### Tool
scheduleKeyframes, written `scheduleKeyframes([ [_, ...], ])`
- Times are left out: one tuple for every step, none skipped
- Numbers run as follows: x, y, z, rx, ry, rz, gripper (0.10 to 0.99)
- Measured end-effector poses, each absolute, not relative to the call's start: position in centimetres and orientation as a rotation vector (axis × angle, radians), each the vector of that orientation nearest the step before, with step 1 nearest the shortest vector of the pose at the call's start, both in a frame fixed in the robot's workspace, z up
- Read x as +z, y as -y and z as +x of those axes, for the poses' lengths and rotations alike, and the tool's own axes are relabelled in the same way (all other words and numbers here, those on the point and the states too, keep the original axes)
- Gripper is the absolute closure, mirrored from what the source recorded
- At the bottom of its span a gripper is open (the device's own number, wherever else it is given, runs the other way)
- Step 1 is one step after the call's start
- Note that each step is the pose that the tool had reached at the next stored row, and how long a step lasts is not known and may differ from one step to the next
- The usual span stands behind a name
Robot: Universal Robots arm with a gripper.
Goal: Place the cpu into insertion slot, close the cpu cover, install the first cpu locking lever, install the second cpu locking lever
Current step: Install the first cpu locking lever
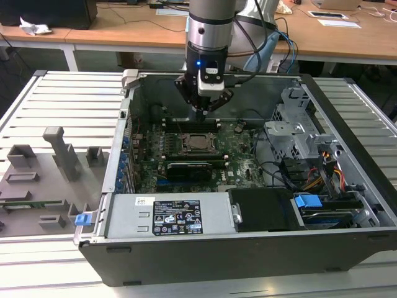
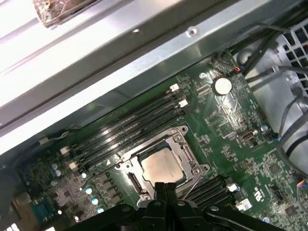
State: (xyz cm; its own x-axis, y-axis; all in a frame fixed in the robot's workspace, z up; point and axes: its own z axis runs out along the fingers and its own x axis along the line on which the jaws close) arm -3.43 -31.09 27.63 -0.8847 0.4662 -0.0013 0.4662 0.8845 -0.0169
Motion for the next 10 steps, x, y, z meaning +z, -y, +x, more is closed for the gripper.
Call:
scheduleKeyframes([
  [27.62, 31.09, -3.43, 0.026, 3.054, -0.726, 0.98],
  [27.62, 31.09, -3.43, 0.026, 3.063, -0.686, 0.98],
  [27.62, 31.09, -3.43, 0.026, 3.069, -0.659, 0.98],
  [27.62, 31.09, -3.43, 0.026, 3.076, -0.626, 0.98],
  [27.62, 31.09, -3.43, 0.027, 3.081, -0.603, 0.98],
  [27.62, 31.09, -3.43, 0.026, 3.088, -0.568, 0.98],
  [27.62, 31.09, -3.43, 0.027, 3.092, -0.546, 0.98],
  [27.62, 31.09, -3.43, 0.027, 3.097, -0.519, 0.98],
  [27.62, 31.09, -3.43, 0.027, 3.101, -0.495, 0.98],
  [27.62, 31.08, -3.43, 0.027, 3.107, -0.456, 0.98],
])
